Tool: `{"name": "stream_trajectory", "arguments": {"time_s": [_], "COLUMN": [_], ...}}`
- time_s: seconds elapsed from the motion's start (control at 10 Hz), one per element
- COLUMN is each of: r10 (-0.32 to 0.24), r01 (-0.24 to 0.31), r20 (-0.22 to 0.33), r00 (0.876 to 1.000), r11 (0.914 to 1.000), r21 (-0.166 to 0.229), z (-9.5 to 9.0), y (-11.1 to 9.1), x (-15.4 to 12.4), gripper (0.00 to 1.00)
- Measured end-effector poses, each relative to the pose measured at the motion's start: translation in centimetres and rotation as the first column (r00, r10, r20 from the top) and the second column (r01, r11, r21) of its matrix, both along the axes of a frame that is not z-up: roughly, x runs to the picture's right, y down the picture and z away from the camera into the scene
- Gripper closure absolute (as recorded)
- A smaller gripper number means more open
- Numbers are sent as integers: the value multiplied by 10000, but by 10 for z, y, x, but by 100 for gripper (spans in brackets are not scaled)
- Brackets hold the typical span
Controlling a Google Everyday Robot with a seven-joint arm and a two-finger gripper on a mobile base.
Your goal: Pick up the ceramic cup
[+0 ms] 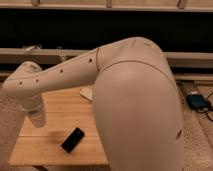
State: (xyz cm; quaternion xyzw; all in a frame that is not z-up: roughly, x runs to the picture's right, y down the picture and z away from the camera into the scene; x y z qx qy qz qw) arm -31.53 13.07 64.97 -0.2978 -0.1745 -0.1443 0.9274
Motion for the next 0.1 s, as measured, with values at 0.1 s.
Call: {"name": "stream_trajectory", "arguments": {"time_s": [0.1], "r10": [2], "r01": [-2], "r20": [5], "r00": [10000], "r11": [10000], "r21": [25], "z": [0], "y": [-1], "x": [0], "gripper": [100]}}
